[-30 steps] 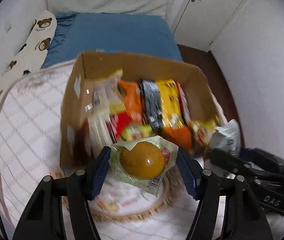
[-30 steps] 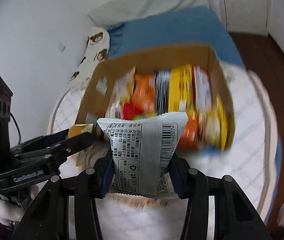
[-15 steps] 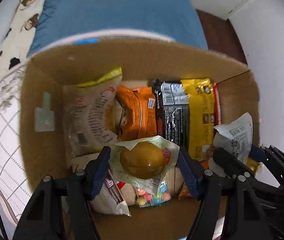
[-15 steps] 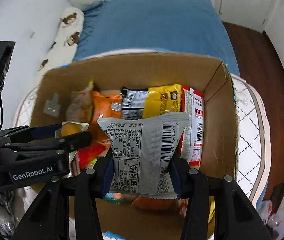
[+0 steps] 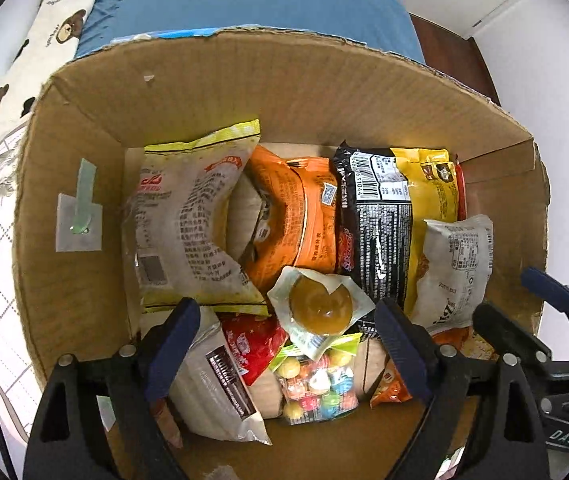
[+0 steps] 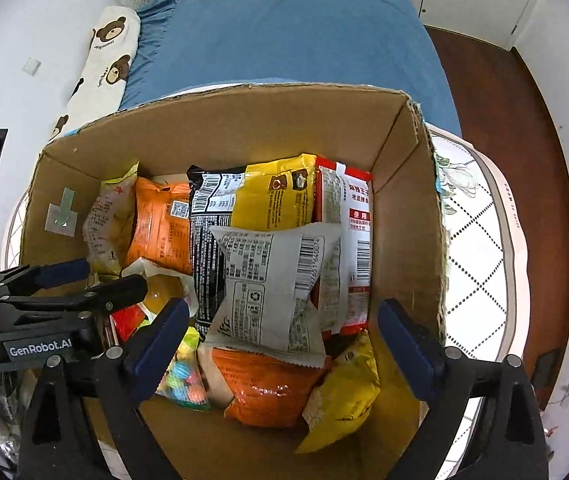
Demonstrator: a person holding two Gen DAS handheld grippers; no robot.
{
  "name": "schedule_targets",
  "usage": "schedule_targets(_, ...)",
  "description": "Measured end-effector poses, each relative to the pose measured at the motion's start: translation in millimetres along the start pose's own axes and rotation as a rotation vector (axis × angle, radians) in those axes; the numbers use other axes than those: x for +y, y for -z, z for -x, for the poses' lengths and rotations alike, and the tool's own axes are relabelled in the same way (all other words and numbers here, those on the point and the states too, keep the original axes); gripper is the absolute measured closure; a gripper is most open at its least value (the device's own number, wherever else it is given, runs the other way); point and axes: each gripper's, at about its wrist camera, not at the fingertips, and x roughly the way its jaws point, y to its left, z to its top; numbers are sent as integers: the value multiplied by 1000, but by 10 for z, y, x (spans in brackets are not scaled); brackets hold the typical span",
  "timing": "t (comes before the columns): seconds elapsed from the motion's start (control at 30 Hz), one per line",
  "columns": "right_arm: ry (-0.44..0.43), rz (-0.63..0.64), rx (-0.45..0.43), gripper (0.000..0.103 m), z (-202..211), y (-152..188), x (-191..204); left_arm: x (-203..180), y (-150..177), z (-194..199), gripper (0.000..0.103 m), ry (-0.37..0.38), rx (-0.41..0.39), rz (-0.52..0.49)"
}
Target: Organize snacks
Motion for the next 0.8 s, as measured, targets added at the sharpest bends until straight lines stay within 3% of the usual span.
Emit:
schedule_targets(0.5,39,16,-89,5,430,360,2,-88,607,519,14,-26,-152,6)
schedule_targets(0.8,44,47,-219,4,1014,761,133,-81,951,1140,14,-29,-300,12)
